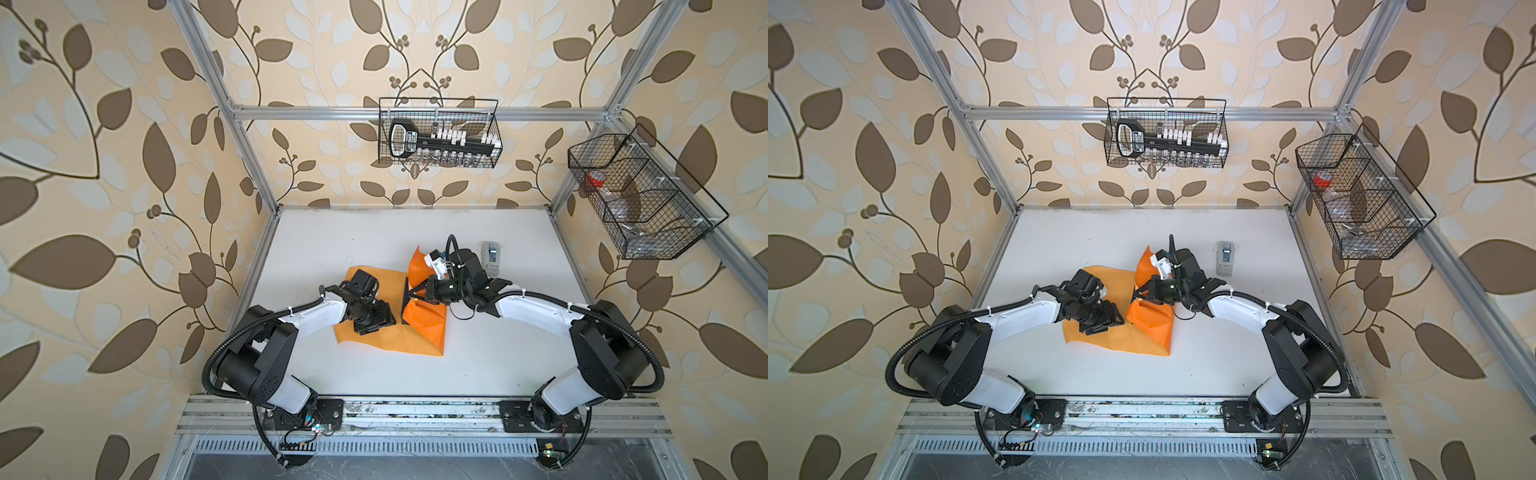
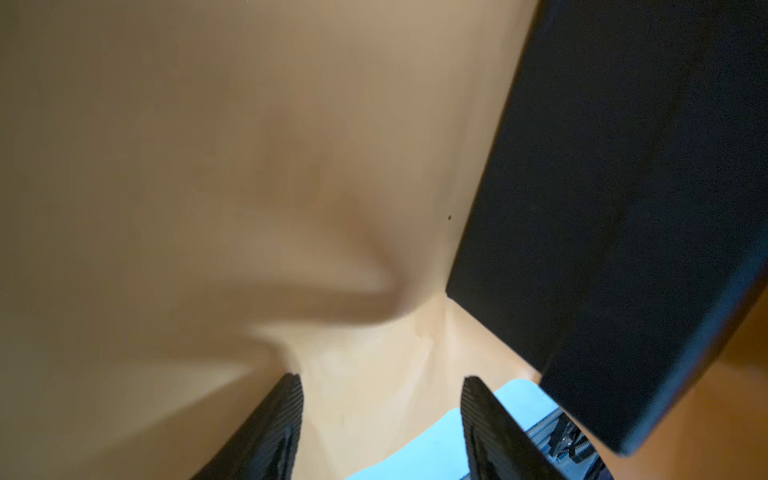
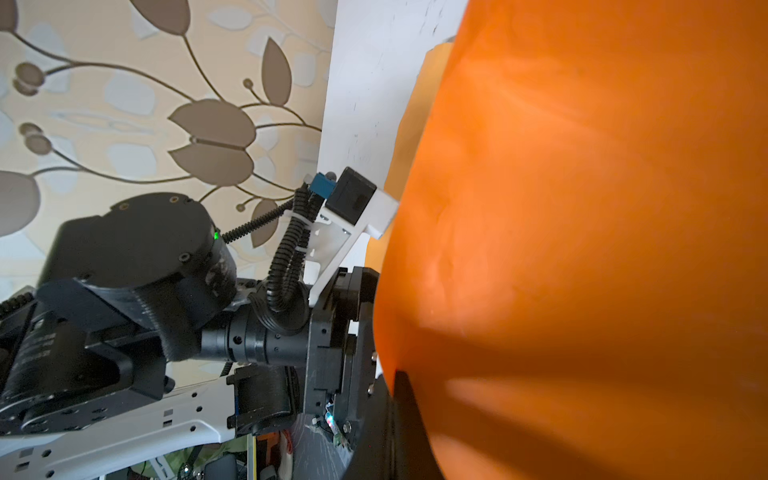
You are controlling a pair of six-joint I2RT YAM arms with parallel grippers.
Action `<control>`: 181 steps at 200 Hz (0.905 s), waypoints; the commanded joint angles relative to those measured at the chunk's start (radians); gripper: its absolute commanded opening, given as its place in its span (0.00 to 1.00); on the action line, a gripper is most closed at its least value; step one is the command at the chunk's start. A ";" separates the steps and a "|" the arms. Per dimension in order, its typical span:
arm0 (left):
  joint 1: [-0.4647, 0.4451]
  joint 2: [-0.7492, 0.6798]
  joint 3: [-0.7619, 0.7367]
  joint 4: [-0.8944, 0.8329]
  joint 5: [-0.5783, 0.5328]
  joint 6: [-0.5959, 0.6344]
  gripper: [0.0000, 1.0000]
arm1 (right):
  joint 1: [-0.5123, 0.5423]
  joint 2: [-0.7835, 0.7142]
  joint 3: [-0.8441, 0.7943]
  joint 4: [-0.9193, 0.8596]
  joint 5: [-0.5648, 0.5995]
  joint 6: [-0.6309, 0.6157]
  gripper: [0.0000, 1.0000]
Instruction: Wrap the gift box in paper
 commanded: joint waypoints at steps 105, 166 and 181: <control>0.024 0.028 0.061 -0.045 -0.018 0.050 0.62 | 0.073 0.121 0.094 0.041 0.012 0.055 0.00; 0.073 -0.011 0.053 -0.092 0.000 0.082 0.62 | 0.075 0.182 0.094 0.063 0.022 0.059 0.00; 0.090 -0.028 0.055 -0.115 0.002 0.093 0.62 | 0.076 0.191 0.093 0.067 0.022 0.062 0.00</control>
